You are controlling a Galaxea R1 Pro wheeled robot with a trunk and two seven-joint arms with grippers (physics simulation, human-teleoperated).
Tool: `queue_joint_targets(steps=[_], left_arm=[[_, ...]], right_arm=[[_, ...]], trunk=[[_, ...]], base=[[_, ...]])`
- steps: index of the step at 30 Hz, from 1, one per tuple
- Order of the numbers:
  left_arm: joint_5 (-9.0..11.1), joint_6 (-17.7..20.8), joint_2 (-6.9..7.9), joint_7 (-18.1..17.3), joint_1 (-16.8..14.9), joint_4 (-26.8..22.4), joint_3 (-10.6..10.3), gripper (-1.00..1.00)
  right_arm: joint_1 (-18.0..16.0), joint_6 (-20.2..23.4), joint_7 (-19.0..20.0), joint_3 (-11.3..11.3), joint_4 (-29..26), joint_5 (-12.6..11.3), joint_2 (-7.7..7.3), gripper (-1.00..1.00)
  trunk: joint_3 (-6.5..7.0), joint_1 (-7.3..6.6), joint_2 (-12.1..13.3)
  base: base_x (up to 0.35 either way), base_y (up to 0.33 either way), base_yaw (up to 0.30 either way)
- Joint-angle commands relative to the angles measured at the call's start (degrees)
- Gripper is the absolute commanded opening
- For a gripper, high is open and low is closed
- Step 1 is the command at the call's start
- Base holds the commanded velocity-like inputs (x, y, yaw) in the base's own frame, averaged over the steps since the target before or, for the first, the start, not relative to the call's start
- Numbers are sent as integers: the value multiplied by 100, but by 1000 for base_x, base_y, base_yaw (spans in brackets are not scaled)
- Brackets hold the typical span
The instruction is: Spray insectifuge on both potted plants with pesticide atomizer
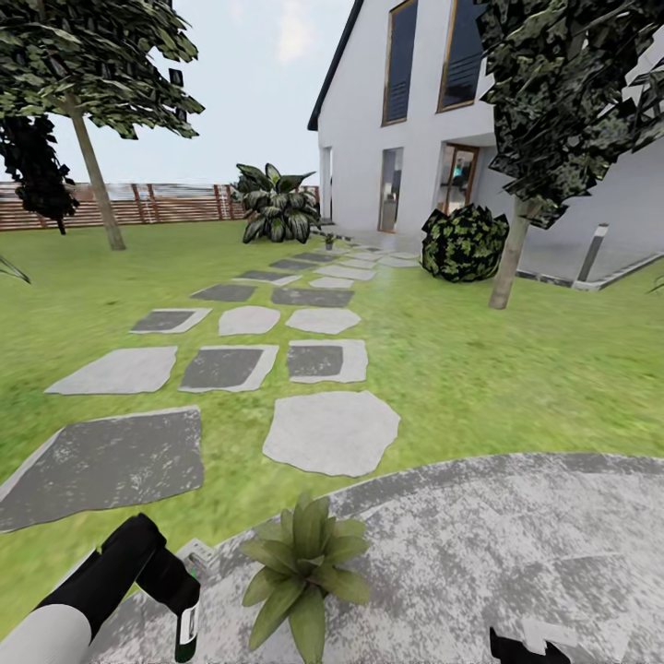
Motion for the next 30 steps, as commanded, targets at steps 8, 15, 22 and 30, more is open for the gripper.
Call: queue_joint_targets(steps=[8,15,22,30], left_arm=[[-42,33,-24,-37,-3,-26,-22,-100],[-42,33,-46,-15,-3,-77,-36,-100],[-51,37,-38,-11,-4,-77,-45,-100],[-51,47,-3,-10,-6,-63,-17,-100]], right_arm=[[-3,-20,-13,38,-2,-43,-1,100],[-3,-22,-13,38,1,-47,-6,100],[4,-22,3,51,150,-34,-17,100],[6,-8,284,71,150,-25,-22,100]], trunk=[[-78,-1,-3],[-167,65,-123],[-294,219,-404],[-403,350,-644]], base=[[-33,0,0],[-2,0,0],[0,0,0],[0,0,0]])
